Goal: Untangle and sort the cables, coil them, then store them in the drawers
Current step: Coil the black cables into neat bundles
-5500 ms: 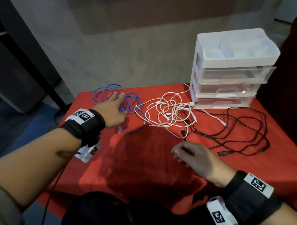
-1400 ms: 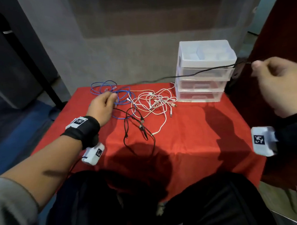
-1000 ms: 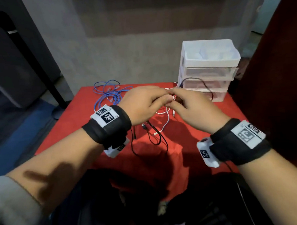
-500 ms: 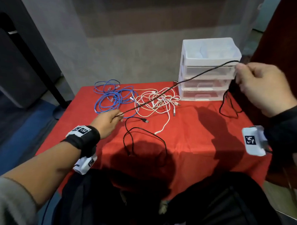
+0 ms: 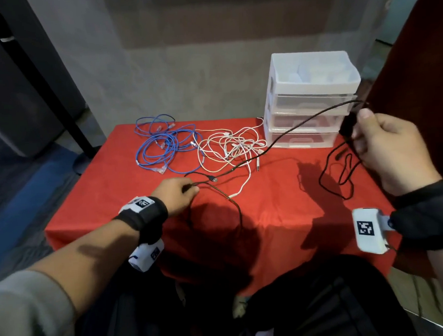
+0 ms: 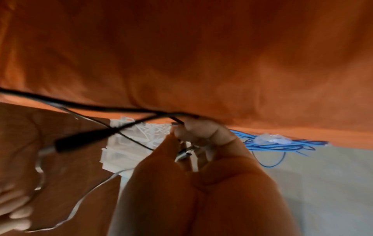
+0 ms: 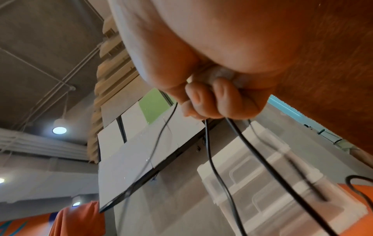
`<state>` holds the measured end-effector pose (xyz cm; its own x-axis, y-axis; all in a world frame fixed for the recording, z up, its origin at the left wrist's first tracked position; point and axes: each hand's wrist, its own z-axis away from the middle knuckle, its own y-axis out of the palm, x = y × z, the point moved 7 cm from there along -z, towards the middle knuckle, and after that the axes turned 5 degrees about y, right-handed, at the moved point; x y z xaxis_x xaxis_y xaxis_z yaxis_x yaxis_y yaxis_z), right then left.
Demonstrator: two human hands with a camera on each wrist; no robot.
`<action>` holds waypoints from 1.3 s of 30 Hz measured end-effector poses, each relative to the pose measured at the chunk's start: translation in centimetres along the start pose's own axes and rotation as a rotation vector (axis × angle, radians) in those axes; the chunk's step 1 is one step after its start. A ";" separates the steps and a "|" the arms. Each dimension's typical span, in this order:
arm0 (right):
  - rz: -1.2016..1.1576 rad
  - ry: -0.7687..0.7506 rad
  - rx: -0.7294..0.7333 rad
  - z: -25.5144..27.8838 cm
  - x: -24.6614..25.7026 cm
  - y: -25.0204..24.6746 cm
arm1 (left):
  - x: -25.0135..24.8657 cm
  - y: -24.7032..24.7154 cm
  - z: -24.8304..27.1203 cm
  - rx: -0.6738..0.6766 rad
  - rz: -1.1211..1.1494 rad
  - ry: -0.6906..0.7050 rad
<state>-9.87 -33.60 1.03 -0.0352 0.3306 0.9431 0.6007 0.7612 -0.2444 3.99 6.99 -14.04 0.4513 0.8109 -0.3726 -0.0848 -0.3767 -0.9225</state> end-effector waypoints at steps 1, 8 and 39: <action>-0.050 -0.004 -0.041 0.0 0.5 -0.8 | 1.1 -0.8 -0.6 -0.033 0.002 -0.088; -0.113 -0.030 -0.090 0.7 4.0 -4.0 | 5.3 -4.3 -2.5 -0.441 0.751 -0.660; -0.087 -0.048 0.500 7.2 5.8 5.5 | -14.0 -4.8 7.9 -0.321 1.461 0.038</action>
<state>-12.56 -23.49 3.51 -0.1114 0.2701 0.9564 0.1385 0.9572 -0.2542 -8.91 1.00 -5.22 0.1653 -0.3680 -0.9150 -0.2784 -0.9075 0.3146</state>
